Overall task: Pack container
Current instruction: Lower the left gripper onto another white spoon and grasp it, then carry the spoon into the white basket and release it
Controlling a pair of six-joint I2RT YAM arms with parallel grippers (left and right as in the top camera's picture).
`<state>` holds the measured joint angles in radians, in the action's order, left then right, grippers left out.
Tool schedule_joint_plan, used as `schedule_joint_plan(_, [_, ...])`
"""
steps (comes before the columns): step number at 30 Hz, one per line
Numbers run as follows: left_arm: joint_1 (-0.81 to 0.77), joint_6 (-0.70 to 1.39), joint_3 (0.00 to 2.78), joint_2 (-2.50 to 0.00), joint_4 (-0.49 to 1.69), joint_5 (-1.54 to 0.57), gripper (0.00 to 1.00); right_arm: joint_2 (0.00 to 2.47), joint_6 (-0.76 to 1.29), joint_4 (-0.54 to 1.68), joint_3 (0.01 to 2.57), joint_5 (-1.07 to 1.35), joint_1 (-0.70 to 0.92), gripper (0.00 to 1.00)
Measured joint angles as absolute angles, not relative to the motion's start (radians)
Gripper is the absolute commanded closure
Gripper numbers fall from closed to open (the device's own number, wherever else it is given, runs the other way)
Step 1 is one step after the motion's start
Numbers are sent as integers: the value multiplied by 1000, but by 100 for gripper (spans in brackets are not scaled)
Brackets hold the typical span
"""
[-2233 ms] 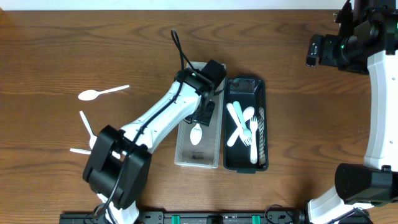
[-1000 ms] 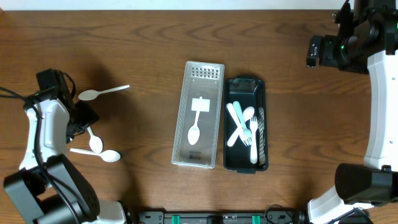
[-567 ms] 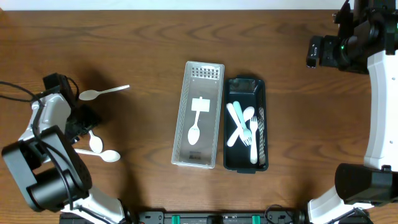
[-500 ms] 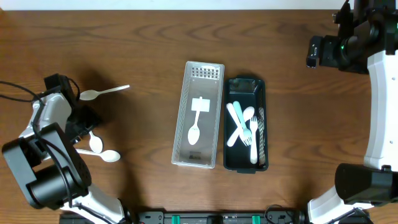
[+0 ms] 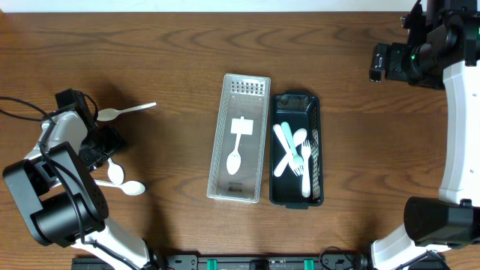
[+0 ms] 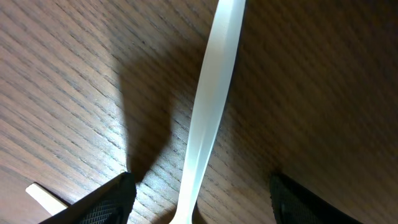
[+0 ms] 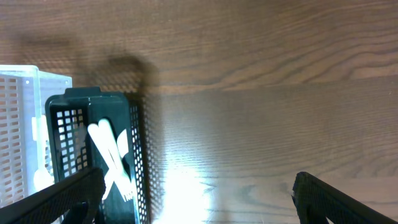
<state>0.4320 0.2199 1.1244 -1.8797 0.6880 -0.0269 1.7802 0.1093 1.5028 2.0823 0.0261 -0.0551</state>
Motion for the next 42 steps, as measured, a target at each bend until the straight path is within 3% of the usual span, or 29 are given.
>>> schedule_joint_plan(6, [432, 213, 1131, -1886, 693, -47, 69, 1780, 109, 1505, 2082, 26, -55, 1])
schedule_joint_plan(10, [432, 208, 1132, -1888, 699, -49, 78, 1780, 109, 1505, 2082, 26, -55, 1])
schedule_joint_plan(14, [431, 209, 1132, -1888, 699, -51, 82, 1780, 109, 1506, 2083, 26, -55, 1])
schedule_joint_plan(18, [431, 211, 1132, -1888, 699, -50, 94, 1780, 109, 1506, 2082, 26, -55, 1])
schedule_joint_plan(28, [430, 209, 1136, -1888, 710, -48, 94, 1780, 109, 1506, 2082, 26, -55, 1])
schedule_joint_plan(33, [396, 209, 1150, -1871, 825, -36, 94, 1780, 109, 1504, 2082, 26, -55, 1])
schedule_joint_plan(38, [255, 209, 1207, -1722, 943, -23, 94, 1780, 109, 1502, 2083, 26, -55, 1])
schedule_joint_plan(42, [30, 213, 1304, -1526, 1001, -19, 94, 1780, 109, 1499, 2082, 26, -55, 1])
